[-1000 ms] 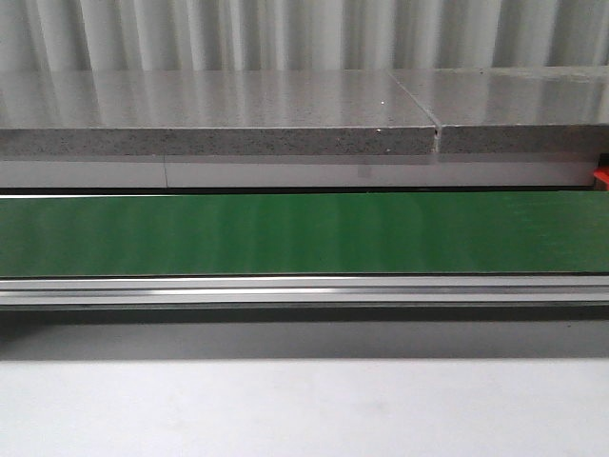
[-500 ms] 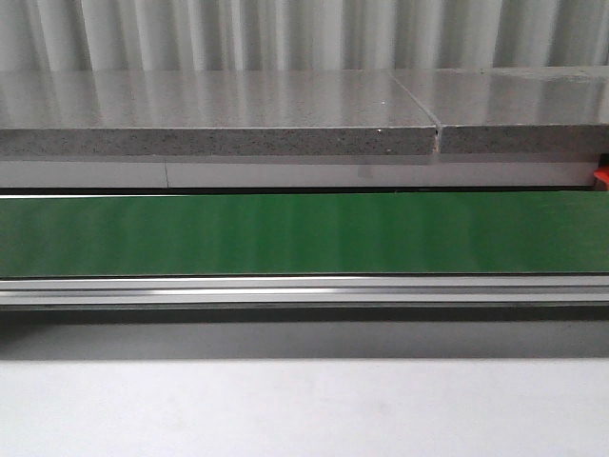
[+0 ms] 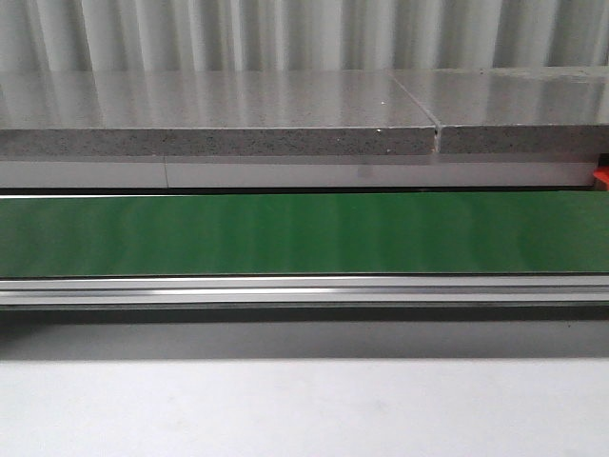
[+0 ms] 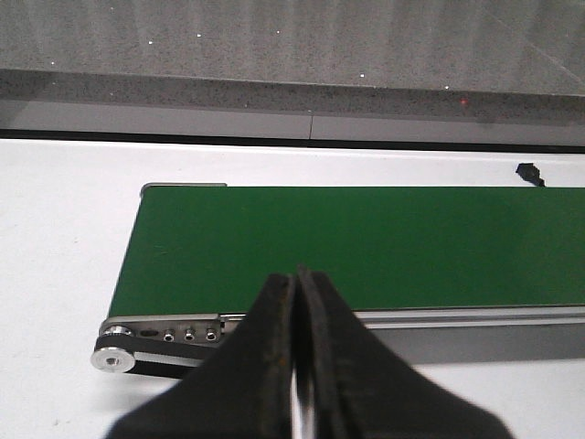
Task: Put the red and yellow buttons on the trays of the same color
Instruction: 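Lower the yellow button into the yellow tray and open the right gripper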
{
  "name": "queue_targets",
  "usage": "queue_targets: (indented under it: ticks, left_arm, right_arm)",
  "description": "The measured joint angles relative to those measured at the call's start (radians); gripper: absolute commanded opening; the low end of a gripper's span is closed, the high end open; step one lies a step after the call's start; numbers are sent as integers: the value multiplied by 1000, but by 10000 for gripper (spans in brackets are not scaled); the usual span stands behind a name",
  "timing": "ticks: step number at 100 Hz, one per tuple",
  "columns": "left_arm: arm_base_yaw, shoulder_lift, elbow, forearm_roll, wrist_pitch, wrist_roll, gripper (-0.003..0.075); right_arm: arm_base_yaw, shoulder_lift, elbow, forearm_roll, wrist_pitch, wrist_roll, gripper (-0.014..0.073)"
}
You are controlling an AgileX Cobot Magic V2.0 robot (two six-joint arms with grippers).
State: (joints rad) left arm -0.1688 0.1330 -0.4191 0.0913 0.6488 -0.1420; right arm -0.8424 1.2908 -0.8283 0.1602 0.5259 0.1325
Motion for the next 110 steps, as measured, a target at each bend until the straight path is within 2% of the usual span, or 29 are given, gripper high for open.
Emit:
queue_targets:
  ticks: [59, 98, 110]
  left_arm:
    - [0, 0, 0, 0, 0, 0, -21]
    - [0, 0, 0, 0, 0, 0, -21]
    - [0, 0, 0, 0, 0, 0, -21]
  right_arm:
    - [-6, 227, 0, -4, -85, 0, 97]
    - [-6, 263, 52, -4, -165, 2, 100]
    - [-6, 263, 63, -4, -172, 2, 164]
